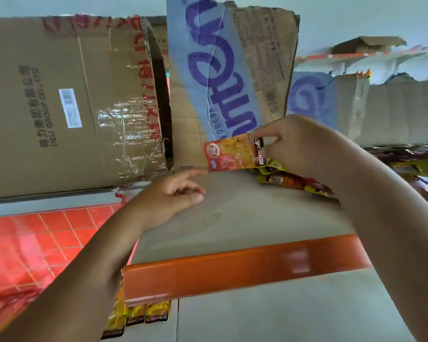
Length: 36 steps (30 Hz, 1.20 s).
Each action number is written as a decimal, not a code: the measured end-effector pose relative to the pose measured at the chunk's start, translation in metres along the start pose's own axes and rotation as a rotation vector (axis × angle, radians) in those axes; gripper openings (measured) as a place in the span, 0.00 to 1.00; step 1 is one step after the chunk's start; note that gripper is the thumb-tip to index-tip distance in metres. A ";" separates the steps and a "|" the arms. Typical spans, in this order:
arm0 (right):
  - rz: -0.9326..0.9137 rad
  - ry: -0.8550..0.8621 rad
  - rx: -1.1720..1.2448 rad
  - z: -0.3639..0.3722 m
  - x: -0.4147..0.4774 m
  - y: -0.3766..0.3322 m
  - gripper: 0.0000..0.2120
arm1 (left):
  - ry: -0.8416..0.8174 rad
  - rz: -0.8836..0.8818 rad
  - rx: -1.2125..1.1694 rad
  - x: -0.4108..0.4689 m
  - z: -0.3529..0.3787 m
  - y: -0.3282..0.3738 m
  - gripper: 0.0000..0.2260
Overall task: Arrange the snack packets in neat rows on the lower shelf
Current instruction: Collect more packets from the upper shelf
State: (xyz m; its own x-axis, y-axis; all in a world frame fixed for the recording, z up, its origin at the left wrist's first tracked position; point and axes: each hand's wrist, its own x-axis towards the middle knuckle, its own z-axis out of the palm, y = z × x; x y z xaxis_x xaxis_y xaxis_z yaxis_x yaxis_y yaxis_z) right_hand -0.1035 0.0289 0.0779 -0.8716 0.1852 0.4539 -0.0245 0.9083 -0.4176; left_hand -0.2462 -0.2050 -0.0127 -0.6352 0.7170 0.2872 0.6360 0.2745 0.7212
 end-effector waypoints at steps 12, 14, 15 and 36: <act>-0.003 -0.370 -0.326 -0.005 0.025 0.044 0.08 | -0.065 -0.010 0.298 0.003 0.000 0.000 0.20; 0.007 -0.470 -0.466 0.000 0.034 0.048 0.12 | -0.108 0.020 0.341 0.005 -0.001 -0.003 0.18; -0.008 -0.519 -0.550 0.007 0.036 0.049 0.13 | -0.121 0.030 0.356 0.006 -0.001 -0.005 0.17; -0.109 0.043 -0.152 0.027 0.033 0.032 0.08 | 0.039 0.020 0.158 -0.001 0.002 -0.004 0.11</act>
State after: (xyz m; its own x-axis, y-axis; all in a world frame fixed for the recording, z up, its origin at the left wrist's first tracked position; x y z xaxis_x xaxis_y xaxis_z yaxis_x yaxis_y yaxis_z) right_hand -0.1465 0.0542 0.0586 -0.8463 0.0956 0.5241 -0.0402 0.9695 -0.2418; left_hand -0.2476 -0.2060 -0.0171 -0.6361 0.6990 0.3268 0.7077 0.3597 0.6081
